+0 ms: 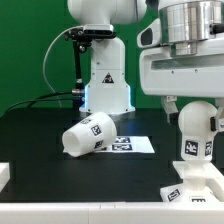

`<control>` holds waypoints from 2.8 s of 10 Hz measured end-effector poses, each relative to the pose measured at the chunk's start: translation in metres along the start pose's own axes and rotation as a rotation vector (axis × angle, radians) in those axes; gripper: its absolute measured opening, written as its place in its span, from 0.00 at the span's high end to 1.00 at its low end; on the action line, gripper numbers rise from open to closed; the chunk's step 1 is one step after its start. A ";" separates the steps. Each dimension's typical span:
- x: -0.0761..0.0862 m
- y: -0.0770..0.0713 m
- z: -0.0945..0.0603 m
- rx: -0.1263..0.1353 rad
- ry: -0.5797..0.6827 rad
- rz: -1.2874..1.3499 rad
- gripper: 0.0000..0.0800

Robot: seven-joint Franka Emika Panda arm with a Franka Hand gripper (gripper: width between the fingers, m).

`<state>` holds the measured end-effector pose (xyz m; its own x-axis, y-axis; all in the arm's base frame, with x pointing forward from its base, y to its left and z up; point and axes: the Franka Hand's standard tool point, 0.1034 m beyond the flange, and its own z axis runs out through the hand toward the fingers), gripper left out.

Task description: Assemble lamp

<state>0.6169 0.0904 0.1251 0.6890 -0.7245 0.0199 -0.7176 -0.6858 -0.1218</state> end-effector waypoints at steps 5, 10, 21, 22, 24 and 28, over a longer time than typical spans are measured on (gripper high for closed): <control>0.002 -0.001 -0.001 -0.011 0.001 -0.337 0.13; -0.005 -0.009 0.000 -0.058 0.056 -0.759 0.13; 0.002 -0.004 0.001 0.028 -0.011 0.490 0.28; 0.002 -0.002 0.002 0.030 -0.017 0.531 0.28; 0.001 -0.003 0.002 0.029 -0.016 0.491 0.28; -0.011 -0.012 0.004 -0.053 -0.061 -0.091 0.13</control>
Offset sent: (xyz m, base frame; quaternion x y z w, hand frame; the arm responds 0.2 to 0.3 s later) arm 0.0000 0.0000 0.0000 0.0000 0.0000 -0.1938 0.9810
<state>0.6181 0.1073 0.1228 0.7555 -0.6543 -0.0325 -0.6548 -0.7526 -0.0693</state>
